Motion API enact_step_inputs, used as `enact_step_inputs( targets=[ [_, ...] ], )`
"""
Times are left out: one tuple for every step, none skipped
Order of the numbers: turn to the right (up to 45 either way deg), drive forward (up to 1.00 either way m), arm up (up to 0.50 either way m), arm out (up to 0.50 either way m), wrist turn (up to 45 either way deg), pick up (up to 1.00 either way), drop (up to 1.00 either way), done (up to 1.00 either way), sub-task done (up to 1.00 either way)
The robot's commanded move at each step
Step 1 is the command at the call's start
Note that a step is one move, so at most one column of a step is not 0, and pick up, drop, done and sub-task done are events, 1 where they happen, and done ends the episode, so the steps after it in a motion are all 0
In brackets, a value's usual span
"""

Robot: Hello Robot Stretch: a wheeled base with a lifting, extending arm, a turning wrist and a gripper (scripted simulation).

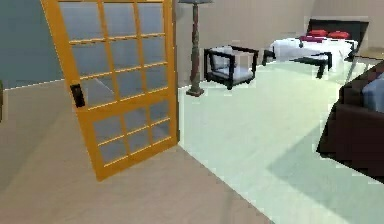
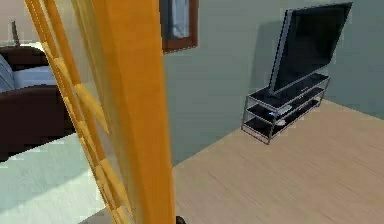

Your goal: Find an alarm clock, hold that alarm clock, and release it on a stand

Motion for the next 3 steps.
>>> enact_step_inputs(
  targets=[
    [0.0,0.20,0.00,0.00,0.0,0.00,0.00,0.00,0.00],
    [45.0,0.00,0.00,0.00,0.0,0.00,0.00,0.00,0.00],
    [3.0,0.00,0.00,0.00,0.0,0.00,0.00,0.00,0.00]
  ],
)
